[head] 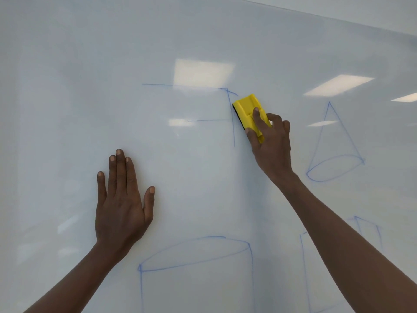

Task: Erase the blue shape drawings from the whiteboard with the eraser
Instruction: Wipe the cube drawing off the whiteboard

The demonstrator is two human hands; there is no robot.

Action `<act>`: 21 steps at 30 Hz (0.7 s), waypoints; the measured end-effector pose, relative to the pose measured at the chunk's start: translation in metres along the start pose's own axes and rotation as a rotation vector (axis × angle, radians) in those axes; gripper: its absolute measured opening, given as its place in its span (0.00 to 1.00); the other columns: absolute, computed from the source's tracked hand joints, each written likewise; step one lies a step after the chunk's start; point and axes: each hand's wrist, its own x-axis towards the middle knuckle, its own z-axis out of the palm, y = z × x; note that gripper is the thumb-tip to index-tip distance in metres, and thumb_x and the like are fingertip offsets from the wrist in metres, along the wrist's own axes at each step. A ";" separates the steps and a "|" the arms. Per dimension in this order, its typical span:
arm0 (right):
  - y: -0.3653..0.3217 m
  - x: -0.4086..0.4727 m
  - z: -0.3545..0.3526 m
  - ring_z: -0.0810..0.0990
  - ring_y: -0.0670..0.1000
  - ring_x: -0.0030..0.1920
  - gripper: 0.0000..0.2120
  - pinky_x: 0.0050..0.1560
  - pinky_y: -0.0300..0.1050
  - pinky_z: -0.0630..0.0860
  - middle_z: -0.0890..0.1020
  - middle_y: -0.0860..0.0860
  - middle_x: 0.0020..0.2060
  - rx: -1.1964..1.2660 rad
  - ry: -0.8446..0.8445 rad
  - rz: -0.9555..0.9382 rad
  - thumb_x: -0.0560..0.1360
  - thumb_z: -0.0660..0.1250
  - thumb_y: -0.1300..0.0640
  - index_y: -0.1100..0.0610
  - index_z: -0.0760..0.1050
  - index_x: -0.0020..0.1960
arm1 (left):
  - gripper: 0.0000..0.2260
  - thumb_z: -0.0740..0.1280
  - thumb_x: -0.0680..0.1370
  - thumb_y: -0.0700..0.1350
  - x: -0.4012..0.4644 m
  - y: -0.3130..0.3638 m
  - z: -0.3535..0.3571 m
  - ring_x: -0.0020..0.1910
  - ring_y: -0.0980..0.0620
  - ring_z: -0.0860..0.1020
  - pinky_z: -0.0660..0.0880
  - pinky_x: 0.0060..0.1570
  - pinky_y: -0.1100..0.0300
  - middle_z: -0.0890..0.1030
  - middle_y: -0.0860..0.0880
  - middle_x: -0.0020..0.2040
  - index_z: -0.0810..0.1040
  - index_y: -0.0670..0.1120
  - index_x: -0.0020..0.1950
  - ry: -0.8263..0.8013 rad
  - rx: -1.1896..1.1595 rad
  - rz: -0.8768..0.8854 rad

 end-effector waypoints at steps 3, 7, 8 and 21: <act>-0.005 0.019 0.001 0.68 0.61 0.58 0.23 0.55 0.55 0.74 0.73 0.60 0.64 -0.013 0.018 0.043 0.81 0.63 0.51 0.52 0.68 0.75 | 0.34 0.51 0.85 0.56 0.000 0.000 0.000 0.86 0.41 0.49 0.48 0.84 0.41 0.50 0.38 0.86 0.51 0.34 0.85 0.007 0.002 0.003; -0.026 0.041 0.005 0.68 0.62 0.59 0.23 0.57 0.54 0.71 0.73 0.59 0.64 -0.017 0.018 0.052 0.81 0.62 0.51 0.52 0.67 0.75 | 0.34 0.51 0.86 0.55 0.000 0.000 0.000 0.86 0.41 0.50 0.48 0.84 0.42 0.51 0.37 0.86 0.52 0.34 0.84 0.023 0.010 0.008; -0.031 0.043 0.006 0.68 0.62 0.59 0.23 0.57 0.54 0.71 0.73 0.59 0.64 -0.022 0.014 0.044 0.81 0.62 0.51 0.52 0.67 0.75 | 0.34 0.51 0.86 0.55 0.000 0.001 0.000 0.86 0.41 0.50 0.48 0.84 0.41 0.51 0.37 0.86 0.52 0.34 0.84 0.023 0.010 0.009; -0.023 0.028 0.002 0.68 0.61 0.59 0.23 0.54 0.54 0.73 0.73 0.59 0.64 -0.068 0.000 0.024 0.81 0.62 0.51 0.52 0.66 0.75 | 0.34 0.51 0.85 0.55 0.000 0.000 0.001 0.86 0.41 0.50 0.47 0.84 0.42 0.52 0.37 0.86 0.52 0.34 0.84 0.019 0.013 0.004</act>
